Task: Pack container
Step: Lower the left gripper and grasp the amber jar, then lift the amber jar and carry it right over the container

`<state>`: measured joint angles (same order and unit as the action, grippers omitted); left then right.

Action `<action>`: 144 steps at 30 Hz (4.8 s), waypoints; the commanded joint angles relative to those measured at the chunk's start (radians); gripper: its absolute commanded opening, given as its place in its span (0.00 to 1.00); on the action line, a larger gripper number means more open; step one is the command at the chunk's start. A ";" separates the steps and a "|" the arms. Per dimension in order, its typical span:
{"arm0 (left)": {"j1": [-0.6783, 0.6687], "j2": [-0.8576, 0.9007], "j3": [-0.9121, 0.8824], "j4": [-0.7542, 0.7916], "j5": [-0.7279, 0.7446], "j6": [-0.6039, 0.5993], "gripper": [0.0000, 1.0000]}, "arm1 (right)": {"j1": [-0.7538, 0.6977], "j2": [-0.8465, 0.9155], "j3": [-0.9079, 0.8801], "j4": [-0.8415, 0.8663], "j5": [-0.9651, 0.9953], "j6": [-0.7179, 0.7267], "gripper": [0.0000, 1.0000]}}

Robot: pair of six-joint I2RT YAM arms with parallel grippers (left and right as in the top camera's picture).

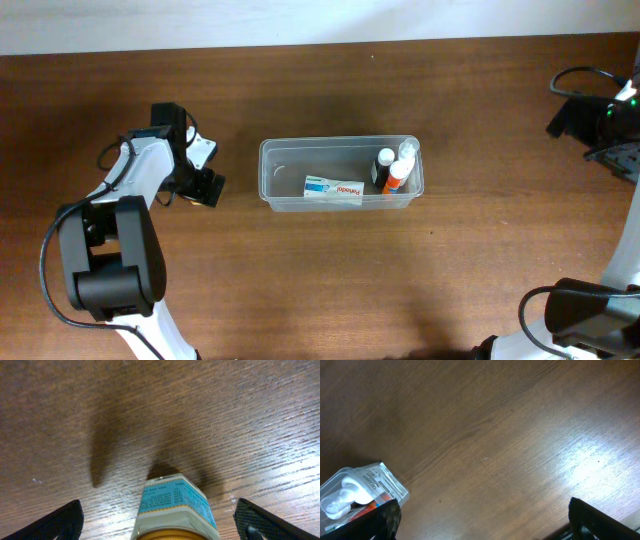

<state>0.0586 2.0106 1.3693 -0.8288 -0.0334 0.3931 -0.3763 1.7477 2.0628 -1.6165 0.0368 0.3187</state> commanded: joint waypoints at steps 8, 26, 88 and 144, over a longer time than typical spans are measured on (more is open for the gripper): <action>0.001 0.005 -0.008 0.024 0.019 0.006 0.75 | -0.005 -0.006 0.012 0.001 0.005 0.012 0.98; 0.001 0.005 -0.008 -0.061 0.019 -0.233 0.56 | -0.005 -0.006 0.012 0.001 0.005 0.012 0.98; 0.001 0.005 0.420 -0.439 0.323 -0.299 0.36 | -0.005 -0.006 0.012 0.001 0.005 0.012 0.98; -0.521 0.050 0.385 -0.303 -0.011 -0.565 0.35 | -0.005 -0.006 0.012 0.001 0.005 0.012 0.98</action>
<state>-0.4637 2.0537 1.7805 -1.1469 -0.0559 -0.1463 -0.3763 1.7477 2.0628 -1.6161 0.0368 0.3191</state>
